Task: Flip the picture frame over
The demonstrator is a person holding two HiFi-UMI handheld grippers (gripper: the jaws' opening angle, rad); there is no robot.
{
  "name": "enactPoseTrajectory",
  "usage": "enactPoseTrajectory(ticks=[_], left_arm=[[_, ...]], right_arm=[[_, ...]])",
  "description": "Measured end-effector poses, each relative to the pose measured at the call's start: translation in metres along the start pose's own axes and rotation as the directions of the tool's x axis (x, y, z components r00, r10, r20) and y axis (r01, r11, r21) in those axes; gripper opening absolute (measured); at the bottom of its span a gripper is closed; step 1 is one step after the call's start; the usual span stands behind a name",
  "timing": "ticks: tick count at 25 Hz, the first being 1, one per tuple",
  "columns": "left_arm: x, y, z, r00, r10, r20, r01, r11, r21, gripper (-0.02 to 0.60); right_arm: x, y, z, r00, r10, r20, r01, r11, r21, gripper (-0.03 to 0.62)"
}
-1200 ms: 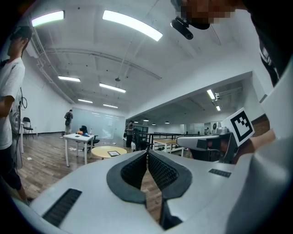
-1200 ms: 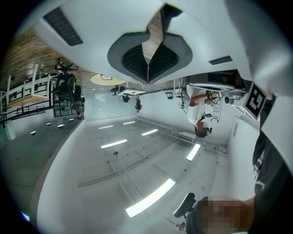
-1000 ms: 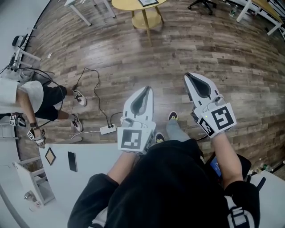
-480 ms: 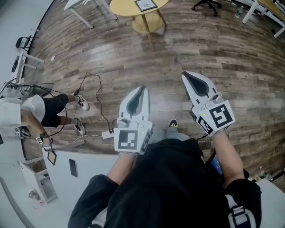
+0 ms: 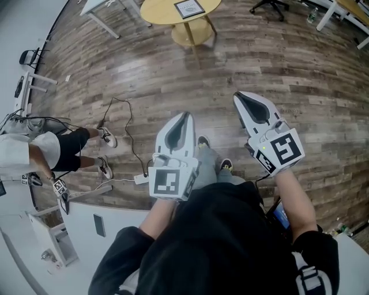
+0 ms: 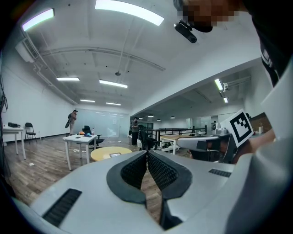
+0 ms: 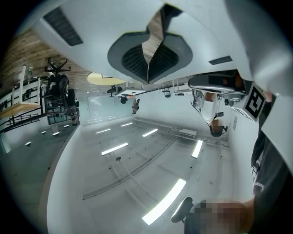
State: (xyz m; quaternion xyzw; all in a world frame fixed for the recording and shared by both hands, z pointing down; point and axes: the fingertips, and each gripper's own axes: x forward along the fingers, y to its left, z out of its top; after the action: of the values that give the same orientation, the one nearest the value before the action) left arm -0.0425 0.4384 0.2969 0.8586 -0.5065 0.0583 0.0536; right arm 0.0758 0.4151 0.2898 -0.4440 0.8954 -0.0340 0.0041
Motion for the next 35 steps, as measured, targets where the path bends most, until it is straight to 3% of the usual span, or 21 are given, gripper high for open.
enactPoseTrajectory(ticks=[12,20,29,35], left_arm=[[0.093,0.093,0.016,0.996,-0.072,0.046,0.074,0.997,-0.031,0.031],[0.128,0.150,0.020,0.995,-0.091,0.047,0.094,0.994,-0.050,0.031],[0.172,0.174,0.026,0.993,-0.109,0.040,0.111,0.992,-0.054,0.031],[0.227,0.180,0.036,0.996,-0.085,0.018,0.086,0.995,-0.052,0.031]], right_arm=[[0.118,-0.042,0.006,0.998,-0.047,-0.035,0.046,0.999,-0.024,0.020],[0.189,-0.048,0.015,0.998,-0.049,-0.037,0.047,0.997,-0.055,0.019],[0.228,-0.082,0.011,0.996,-0.071,-0.049,0.068,0.996,-0.055,0.020],[0.254,-0.135,0.012,0.997,-0.067,-0.041,0.065,0.997,-0.043,0.020]])
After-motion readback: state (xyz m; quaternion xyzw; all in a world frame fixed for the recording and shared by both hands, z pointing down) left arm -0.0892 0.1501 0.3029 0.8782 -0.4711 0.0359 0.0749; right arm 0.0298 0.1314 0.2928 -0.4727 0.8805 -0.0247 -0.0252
